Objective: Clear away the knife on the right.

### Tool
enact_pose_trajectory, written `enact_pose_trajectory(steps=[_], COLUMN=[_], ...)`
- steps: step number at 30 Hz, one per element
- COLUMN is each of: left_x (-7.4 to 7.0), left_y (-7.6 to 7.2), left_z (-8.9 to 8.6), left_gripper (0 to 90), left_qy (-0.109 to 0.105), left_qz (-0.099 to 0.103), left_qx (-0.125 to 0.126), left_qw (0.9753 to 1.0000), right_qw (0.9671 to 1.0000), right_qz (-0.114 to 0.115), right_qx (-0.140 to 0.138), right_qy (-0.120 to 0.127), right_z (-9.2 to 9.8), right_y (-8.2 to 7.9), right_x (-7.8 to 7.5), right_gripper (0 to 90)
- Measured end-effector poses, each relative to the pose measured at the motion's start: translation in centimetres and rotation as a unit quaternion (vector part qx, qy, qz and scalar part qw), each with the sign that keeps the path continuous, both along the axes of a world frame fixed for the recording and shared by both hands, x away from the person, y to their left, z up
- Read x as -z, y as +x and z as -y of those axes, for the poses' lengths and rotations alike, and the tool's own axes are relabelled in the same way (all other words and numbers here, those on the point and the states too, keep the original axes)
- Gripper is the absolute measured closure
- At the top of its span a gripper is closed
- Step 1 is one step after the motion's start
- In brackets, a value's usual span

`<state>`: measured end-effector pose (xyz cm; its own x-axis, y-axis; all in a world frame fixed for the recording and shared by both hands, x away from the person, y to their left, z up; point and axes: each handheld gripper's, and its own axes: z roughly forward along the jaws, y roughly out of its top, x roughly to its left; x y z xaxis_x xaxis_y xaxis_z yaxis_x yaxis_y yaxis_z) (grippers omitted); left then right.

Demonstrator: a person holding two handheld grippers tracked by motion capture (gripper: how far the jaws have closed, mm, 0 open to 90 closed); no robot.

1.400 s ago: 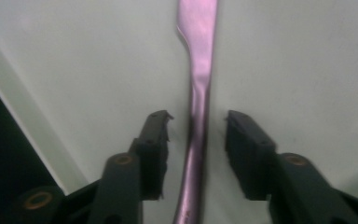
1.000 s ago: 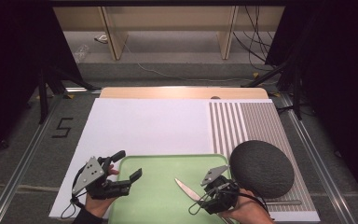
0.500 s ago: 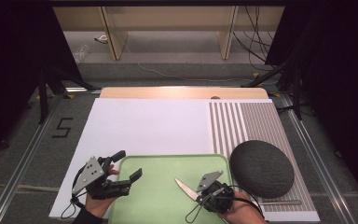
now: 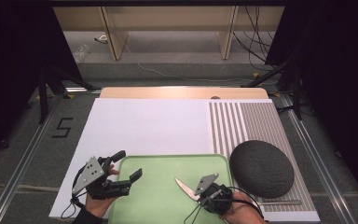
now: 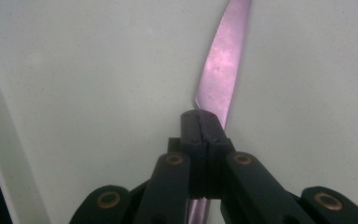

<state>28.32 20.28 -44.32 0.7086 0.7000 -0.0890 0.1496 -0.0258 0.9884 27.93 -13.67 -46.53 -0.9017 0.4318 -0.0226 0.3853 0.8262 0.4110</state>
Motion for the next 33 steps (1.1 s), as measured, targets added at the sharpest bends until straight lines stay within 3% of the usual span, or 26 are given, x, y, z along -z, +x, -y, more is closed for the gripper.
enact_pose_trajectory(steps=[7,13,33], left_x=[0.0,0.0,0.0], left_y=[0.0,0.0,0.0], left_z=[0.0,0.0,0.0], left_gripper=[15.2,15.2,15.2], left_qy=[0.000,0.000,-0.001], left_qz=[-0.001,-0.001,-0.001], left_qx=[0.000,-0.001,-0.002], left_qw=[1.0000,1.0000,1.0000], right_qw=[0.9999,0.9998,0.9980], right_qz=[0.007,0.016,0.018], right_qx=[0.012,0.006,0.036], right_qy=[-0.004,-0.012,-0.049], right_z=[0.0,0.3,1.3], right_y=[0.0,0.2,0.7], right_x=[0.0,0.0,0.1], right_gripper=[90.0,90.0,90.0])
